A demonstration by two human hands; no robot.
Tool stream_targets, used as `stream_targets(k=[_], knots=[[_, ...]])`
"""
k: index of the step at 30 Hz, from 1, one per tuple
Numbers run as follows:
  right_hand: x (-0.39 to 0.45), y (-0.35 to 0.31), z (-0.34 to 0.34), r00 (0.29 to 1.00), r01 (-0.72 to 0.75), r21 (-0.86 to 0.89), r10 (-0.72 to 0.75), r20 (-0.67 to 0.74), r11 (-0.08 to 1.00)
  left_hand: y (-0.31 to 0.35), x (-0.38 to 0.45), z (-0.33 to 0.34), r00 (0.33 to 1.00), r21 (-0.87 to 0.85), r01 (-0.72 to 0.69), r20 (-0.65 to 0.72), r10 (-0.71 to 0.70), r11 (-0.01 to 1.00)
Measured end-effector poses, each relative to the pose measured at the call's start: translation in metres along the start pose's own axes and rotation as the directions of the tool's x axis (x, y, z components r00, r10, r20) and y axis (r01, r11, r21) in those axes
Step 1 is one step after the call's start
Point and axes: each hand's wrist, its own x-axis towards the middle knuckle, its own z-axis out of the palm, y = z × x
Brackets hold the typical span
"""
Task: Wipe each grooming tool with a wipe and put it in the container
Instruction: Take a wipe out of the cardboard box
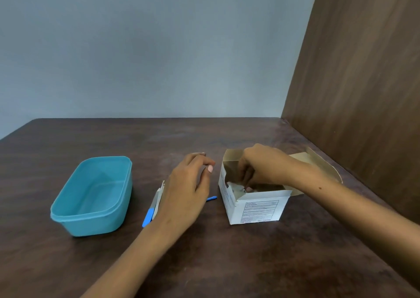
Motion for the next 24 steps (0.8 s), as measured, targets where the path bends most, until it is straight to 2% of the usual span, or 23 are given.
stream_targets(k=[10, 16, 24], knots=[[-0.003, -0.006, 0.006, 0.999, -0.034, -0.149, 0.028, -0.045, 0.988, 0.002, -0.001, -0.002, 1.0, 0.022, -0.001, 0.013, 0.001, 1.0], [-0.015, 0.006, -0.011, 0.99, -0.058, 0.128, 0.074, -0.118, 0.99, 0.001, 0.0, -0.003, 1.0, 0.049, -0.024, 0.006, 0.023, 0.999], [-0.046, 0.004, -0.015, 0.922, -0.068, 0.451, 0.228, -0.311, 0.89, 0.007, 0.0, -0.014, 1.0, 0.028, 0.005, 0.017, -0.005, 1.0]])
